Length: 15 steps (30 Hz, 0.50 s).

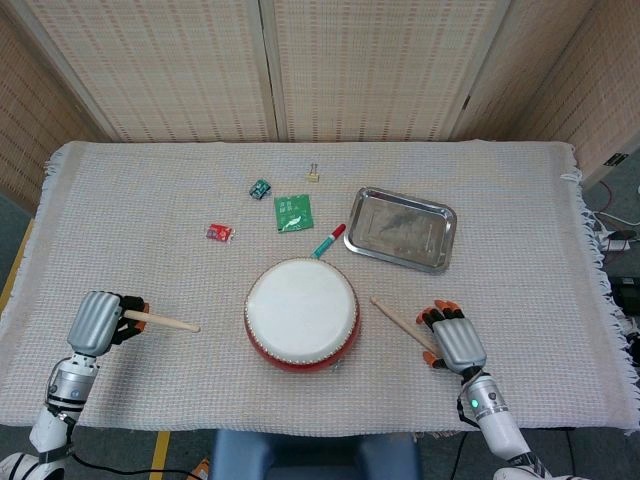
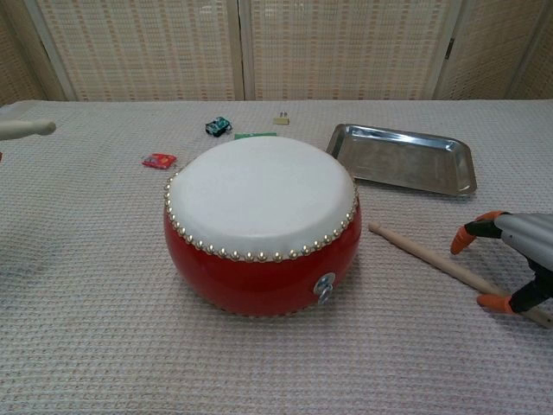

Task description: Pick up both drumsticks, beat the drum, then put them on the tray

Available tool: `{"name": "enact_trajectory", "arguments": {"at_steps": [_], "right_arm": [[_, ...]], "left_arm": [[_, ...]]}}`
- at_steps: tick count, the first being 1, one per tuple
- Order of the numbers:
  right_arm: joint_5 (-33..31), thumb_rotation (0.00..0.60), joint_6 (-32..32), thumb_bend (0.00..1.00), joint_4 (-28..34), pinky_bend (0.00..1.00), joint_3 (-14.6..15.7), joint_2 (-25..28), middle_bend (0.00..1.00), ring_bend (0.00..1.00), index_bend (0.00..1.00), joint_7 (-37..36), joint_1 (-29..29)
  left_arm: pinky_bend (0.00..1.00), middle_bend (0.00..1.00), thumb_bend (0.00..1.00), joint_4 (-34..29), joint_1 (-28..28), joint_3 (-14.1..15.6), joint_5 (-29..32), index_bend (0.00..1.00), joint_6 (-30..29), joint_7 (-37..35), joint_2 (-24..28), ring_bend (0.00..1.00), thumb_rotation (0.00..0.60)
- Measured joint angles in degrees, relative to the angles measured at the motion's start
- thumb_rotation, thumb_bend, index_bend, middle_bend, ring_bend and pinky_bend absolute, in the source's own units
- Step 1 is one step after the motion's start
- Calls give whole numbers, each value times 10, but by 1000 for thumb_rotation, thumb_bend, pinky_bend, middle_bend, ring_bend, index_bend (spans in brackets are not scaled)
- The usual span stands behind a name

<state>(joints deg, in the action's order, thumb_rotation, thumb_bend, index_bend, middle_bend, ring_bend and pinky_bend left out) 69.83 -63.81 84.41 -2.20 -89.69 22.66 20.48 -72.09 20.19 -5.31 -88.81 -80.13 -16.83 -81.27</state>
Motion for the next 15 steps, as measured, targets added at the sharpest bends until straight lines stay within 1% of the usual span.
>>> {"name": "enact_trajectory", "arguments": {"at_steps": [1,3,11,15], "right_arm": [[-1,600,0,325,-1,128,0,1,220,54,345,2,0],[-2,600,1,345,-1,128,0,5,220,54,359,5,0],[-4,600,10,368,-10,128,1,18,220,50,382,34,8],[-2,600,2,368,-17,128,-5,26,220,47,381,51,13]], "left_arm": [[1000,1000,727,0,0,0,0,1000,0,0,1,1000,600],[1000,1000,727,-1,0,1,1,1000,0,-1,2,1000,600],[1000,1000,726,-8,1,4,3,1000,7,-6,8,1000,600],[1000,1000,727,-9,2,6,3,1000,9,-4,10,1000,600]]}}
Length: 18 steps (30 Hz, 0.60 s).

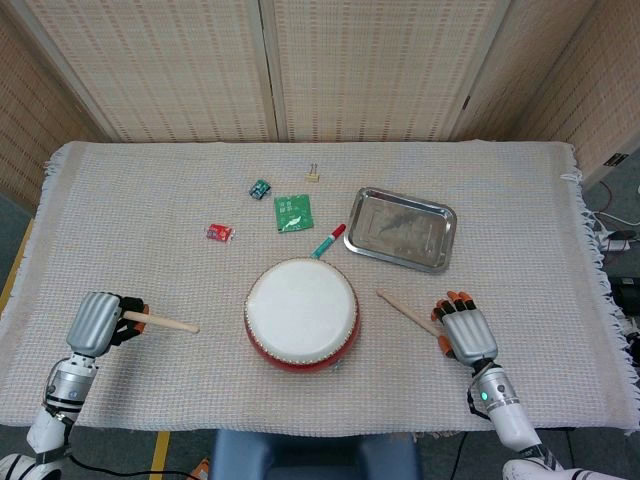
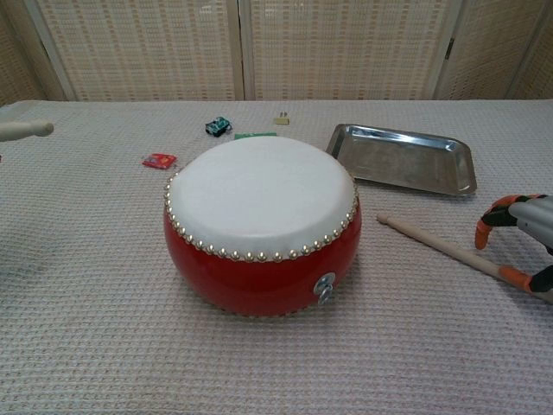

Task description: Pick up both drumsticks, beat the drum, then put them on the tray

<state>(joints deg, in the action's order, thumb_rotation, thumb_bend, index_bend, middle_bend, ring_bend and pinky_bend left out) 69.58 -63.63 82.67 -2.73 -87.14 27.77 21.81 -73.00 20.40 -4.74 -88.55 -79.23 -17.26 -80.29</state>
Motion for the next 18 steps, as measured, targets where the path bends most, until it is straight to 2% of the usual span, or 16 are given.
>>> {"name": "enact_trajectory", "arguments": {"at_steps": [3,11,18], "right_arm": [[-8,600,7,368,6,127,-7,5,218,25,353,-9,3],[-72,600,90,368,42,62,-39,26,157,0,247,-38,44],[-115,600,128,368,33,60,-52,12,155,0,242,-26,85]], "left_arm": [[1000,1000,727,-1,1,0,1,1000,1,0,1,1000,600],[1000,1000,727,-4,2,1,0,1000,0,3,2,1000,600],[1000,1000,728,-6,0,4,0,1000,0,5,3,1000,600]]}}
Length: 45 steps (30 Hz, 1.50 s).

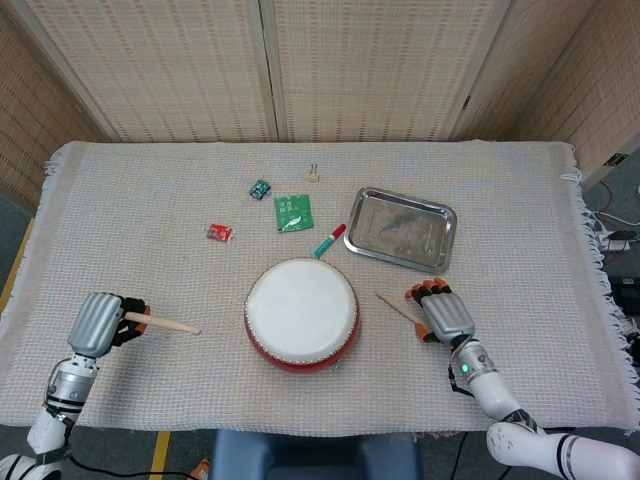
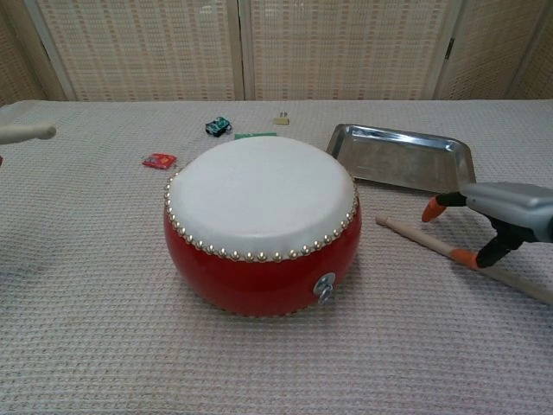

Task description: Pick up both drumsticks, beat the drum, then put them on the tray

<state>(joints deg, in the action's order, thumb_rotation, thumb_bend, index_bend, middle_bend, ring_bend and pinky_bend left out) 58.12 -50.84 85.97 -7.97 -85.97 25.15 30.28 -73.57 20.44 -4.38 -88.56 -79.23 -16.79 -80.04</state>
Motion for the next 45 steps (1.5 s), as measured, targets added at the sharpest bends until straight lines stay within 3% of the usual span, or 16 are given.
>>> {"name": "enact_trajectory", "arguments": {"at_steps": [6,14,25,30,45], "right_arm": [[-3,600,-1,368,-24,60,9,-28,155,0,291,13,14],[49,600,-27,368,-35,59,27,-43,155,0,392,-10,11],[133,600,-51,368,1,59,72,-15,155,0,410,-58,-10],[183,600,-92,367,6,58,90,-9,155,0,389,-51,-24],[185,600,-104,359,-74,57,77,-69,154,0,421,-59,-37]], "left_arm": [[1000,1000,726,-1,-1,1,1,1000,1,0,1,1000,600],[1000,1000,726,-2,-4,4,1,1000,-1,-2,4,1000,600],[1000,1000,726,-3,-3,5,-1,1000,1,-2,3,1000,600],[1000,1000,726,-9,0,5,-3,1000,1,1,4,1000,600],[1000,1000,726,-6,-6,8,3,1000,3,-4,7,1000,600]]}}
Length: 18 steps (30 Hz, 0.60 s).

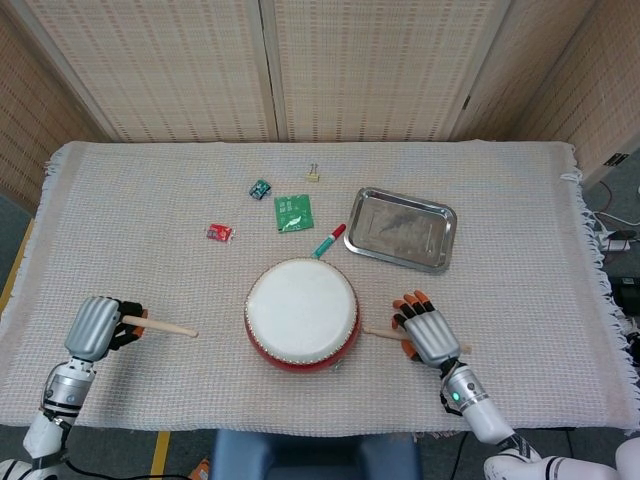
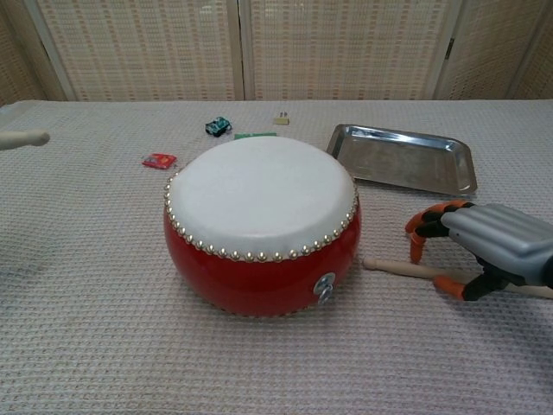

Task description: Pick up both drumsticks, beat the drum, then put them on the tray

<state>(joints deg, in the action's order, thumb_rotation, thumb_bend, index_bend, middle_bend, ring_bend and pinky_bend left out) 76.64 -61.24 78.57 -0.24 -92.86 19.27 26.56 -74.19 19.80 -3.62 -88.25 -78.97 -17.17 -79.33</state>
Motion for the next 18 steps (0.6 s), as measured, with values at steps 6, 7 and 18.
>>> {"name": "enact_trajectory", "arguments": {"at_steps": [6,7,18], "right_arm": [[3,600,3,334,-17,57,-1,-15,155,0,447,-10,-2],[5,600,2,322,-19,57,-1,-17,155,0,453,-12,-3],[14,600,-11,311,-35,59,-6,-29,184,0,612,-44,-11]], "left_arm": [[1000,1000,726,3,-1,1,0,1000,0,-4,1,1000,600],[1000,1000,725,3,-1,1,0,1000,0,-5,1,1000,600],[1000,1000,721,6,-4,2,-1,1000,-2,-10,1,1000,600]]}}
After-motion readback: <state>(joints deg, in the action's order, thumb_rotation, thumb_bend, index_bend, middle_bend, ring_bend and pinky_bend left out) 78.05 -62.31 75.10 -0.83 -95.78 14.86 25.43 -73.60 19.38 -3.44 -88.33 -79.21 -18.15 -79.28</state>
